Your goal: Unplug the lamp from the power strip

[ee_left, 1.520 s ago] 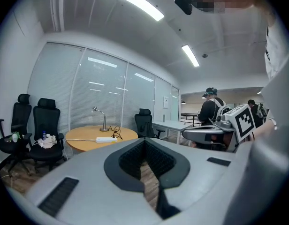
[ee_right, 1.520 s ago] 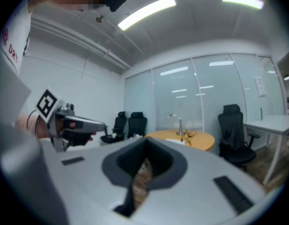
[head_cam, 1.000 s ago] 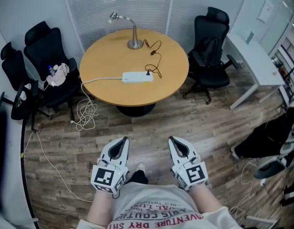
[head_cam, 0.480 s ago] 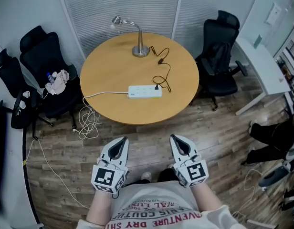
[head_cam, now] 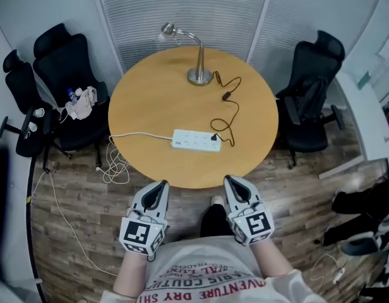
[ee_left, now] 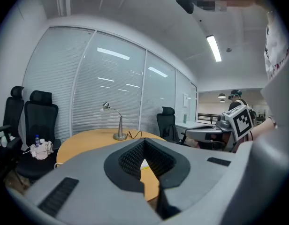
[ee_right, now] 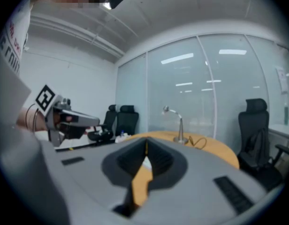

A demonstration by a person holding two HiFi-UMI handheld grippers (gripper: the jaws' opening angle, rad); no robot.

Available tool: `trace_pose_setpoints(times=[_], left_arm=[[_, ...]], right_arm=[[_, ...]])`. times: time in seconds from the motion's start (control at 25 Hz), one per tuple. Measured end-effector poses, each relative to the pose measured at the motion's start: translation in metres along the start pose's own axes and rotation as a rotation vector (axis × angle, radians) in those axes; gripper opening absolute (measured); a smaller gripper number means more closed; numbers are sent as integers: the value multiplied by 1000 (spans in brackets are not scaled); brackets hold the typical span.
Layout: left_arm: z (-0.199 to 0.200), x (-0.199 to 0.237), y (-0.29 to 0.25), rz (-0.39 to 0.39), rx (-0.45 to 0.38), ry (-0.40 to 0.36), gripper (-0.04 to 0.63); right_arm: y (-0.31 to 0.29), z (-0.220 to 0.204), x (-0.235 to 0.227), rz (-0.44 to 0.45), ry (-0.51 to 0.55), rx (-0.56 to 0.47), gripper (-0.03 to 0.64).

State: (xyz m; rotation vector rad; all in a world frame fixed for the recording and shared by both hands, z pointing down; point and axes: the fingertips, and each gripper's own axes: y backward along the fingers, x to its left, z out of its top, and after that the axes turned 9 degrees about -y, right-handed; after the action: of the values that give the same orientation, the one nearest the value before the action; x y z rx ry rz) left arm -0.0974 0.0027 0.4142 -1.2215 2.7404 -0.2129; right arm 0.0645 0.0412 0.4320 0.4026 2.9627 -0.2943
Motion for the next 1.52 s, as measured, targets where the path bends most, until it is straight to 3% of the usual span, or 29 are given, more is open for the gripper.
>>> trace_pose_setpoints(times=[0.32, 0.64, 1.08, 1.28, 1.44, 1.52], left_arm=[[19, 13, -101, 150, 21, 32, 23], [4, 13, -180, 179, 78, 64, 23], [-84, 22, -235, 47, 251, 97, 23], [-131, 17, -263, -98, 364, 43, 23], [-175, 0, -275, -216, 510, -28, 23], [-188, -3, -286, -241, 549, -68, 23]], right_arm=[[-79, 28, -97, 150, 24, 61, 28], [-140, 23, -162, 274, 52, 161, 29], [-193, -50, -179, 278, 7, 374, 28], [-206, -75, -178, 247, -21, 442, 29], [-209, -87, -174, 224, -39, 467, 28], [-209, -88, -174, 214, -44, 472, 28]])
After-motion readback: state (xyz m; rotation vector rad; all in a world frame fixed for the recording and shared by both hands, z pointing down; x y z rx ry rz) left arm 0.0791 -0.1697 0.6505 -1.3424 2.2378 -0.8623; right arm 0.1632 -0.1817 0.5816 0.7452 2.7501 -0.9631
